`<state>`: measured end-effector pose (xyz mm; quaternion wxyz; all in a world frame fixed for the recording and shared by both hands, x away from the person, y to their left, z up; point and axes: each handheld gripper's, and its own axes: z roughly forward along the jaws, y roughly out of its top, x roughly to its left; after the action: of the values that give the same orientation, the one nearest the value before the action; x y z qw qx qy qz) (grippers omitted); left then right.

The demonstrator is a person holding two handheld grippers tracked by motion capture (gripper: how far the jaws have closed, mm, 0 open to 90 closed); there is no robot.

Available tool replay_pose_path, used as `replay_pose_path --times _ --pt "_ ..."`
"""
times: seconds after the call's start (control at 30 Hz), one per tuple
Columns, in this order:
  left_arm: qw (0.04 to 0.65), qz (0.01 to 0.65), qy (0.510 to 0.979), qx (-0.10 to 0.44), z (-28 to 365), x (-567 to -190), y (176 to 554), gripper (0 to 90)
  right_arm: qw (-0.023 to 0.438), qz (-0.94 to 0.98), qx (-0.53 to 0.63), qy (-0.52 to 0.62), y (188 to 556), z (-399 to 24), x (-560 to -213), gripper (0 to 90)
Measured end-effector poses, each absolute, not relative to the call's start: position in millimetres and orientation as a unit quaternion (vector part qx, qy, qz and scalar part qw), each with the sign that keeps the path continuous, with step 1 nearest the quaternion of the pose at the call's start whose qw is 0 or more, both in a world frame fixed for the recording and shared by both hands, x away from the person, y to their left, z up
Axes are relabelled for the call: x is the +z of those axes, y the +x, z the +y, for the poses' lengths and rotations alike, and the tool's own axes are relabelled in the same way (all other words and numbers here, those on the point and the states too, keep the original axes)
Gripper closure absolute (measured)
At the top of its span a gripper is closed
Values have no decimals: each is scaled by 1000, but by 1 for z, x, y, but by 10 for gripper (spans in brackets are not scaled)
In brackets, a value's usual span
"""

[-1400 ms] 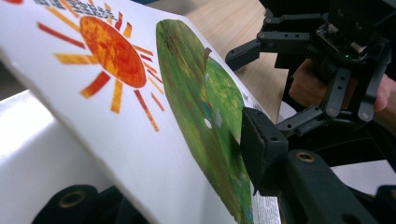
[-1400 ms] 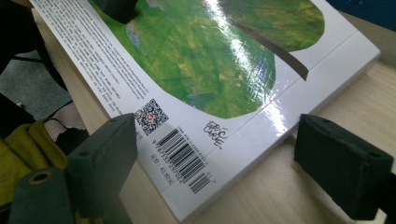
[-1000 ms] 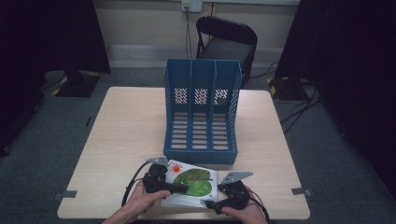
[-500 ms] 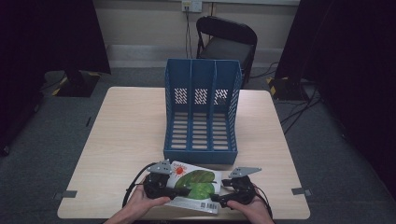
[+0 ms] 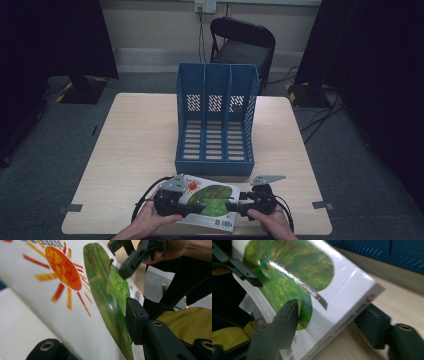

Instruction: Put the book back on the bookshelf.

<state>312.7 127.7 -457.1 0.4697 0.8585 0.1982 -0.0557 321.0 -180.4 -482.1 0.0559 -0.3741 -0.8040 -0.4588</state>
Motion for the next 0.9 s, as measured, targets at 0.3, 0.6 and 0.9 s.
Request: replay_pose_path --times 0.3,0.6,0.9 --pt "463 211 859 -57 131 -458 316 723 49 -803 -473 -359 313 -187 -473 466" --pt "464 243 849 -65 137 -462 325 704 56 -798 -501 -331 305 -193 -465 551" --pt "466 255 845 -64 140 -465 328 660 59 -800 -512 -309 301 -189 -461 549"
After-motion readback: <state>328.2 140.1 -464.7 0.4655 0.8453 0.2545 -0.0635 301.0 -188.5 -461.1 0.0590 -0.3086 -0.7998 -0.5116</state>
